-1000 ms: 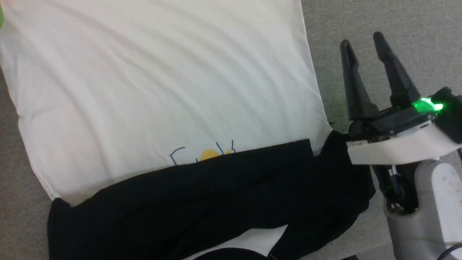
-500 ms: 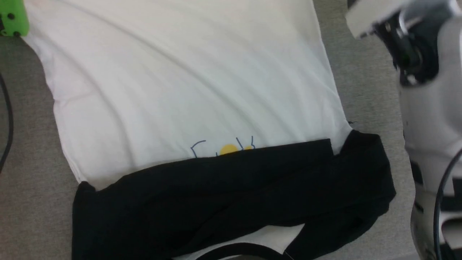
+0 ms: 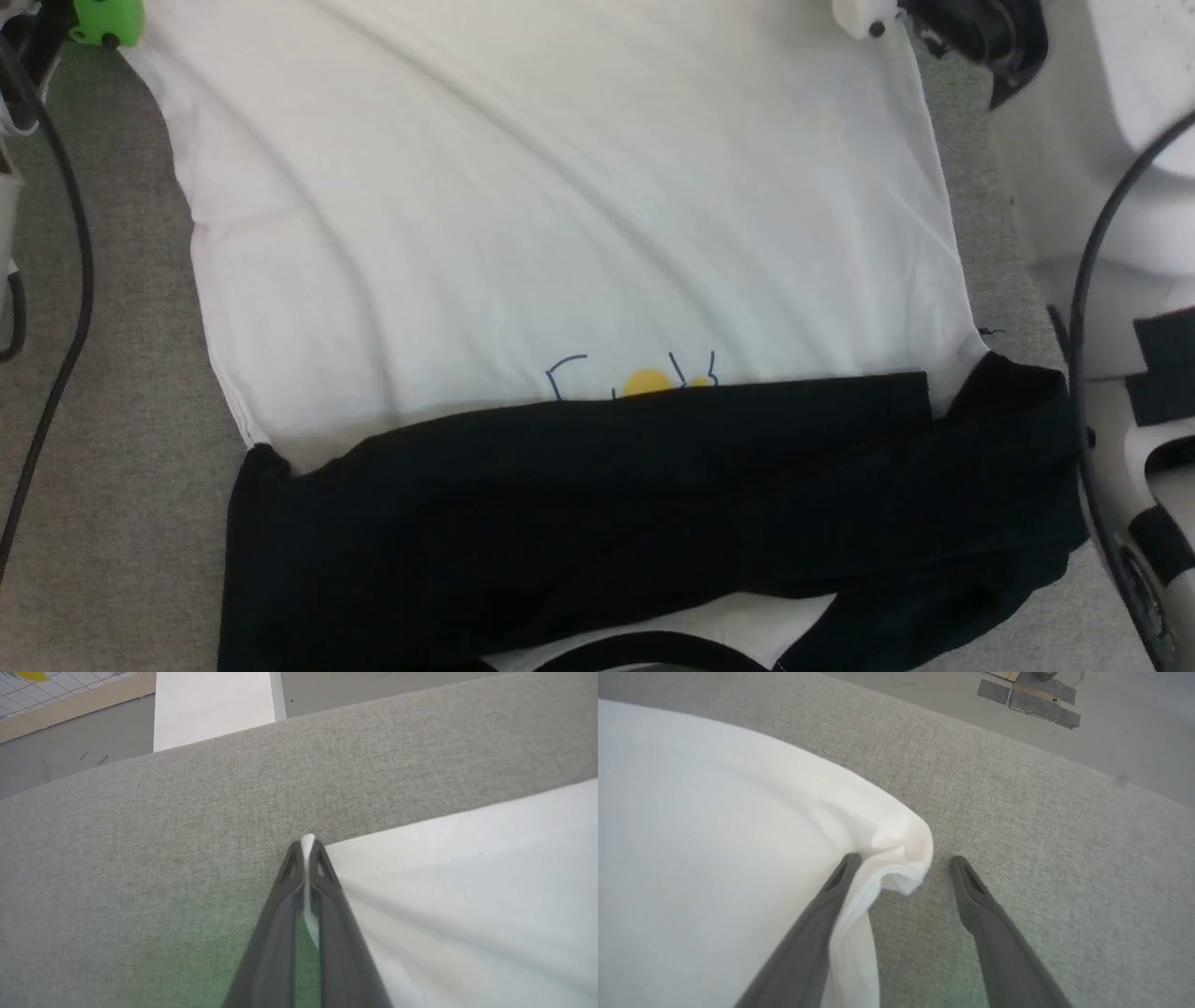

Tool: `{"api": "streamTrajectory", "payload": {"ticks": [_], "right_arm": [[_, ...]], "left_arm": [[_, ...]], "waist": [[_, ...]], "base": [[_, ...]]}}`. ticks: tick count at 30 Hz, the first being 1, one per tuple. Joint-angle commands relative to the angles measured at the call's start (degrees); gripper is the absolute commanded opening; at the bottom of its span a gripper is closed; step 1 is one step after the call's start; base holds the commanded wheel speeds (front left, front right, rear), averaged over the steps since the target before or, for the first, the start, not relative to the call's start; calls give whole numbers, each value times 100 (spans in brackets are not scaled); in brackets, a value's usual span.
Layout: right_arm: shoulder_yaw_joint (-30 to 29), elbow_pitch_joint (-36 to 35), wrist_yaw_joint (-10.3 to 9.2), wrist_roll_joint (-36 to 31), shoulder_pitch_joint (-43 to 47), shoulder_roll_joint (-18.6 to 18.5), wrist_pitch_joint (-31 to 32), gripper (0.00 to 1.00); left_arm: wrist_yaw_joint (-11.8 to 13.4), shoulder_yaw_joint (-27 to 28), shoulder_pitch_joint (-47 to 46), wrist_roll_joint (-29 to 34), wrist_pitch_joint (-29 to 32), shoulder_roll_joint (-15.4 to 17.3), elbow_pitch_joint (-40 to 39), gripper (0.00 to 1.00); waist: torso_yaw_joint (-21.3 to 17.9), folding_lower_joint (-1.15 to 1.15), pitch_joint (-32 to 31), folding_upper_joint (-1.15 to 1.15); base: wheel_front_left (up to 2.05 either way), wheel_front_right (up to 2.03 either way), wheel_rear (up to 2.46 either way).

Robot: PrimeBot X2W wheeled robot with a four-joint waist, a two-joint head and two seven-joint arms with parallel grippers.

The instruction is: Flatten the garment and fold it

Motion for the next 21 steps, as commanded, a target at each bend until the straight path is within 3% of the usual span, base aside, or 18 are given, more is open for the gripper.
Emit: {"api": "streamTrajectory", "payload": {"ticks": [1, 3, 4, 5, 7, 15, 21], "right_arm": [[87, 176, -8, -79, 5, -6, 210, 71], [114, 252, -8, -118, -52, -29, 382, 26], [118, 265, -8, -152, -76, -45, 423, 9], [100, 261, -8, -198, -110, -68, 423, 0], [-48, 250, -8, -294, -171, -97, 330, 0], [-917, 209, -8, -771, -364, -52, -708, 0], [-1093, 199, -8, -747, -408, -40, -1450, 0]], "left_arm": [[-33, -55, 15, -55, 7, -57, 129, 0], [-49, -63, -14, -67, -8, -69, 172, 0], [-53, -65, -25, -72, -18, -74, 188, 0], [-59, -66, -39, -77, -37, -79, 204, 0], [-73, -77, -71, -59, -105, -80, 212, 0], [-228, -87, -382, 233, -1394, -146, 207, 0], [-292, -64, -563, 419, -2489, -239, 333, 0]], "waist": [[18, 1, 16, 0], [16, 1, 23, 0], [15, 1, 26, 0], [14, 1, 32, 0], [14, 1, 51, 0], [18, 1, 69, 0], [19, 1, -79, 0]], "base": [[0, 0, 0], [0, 0, 0], [0, 0, 0], [0, 0, 0], [0, 0, 0], [0, 0, 0], [0, 0, 0]]}}
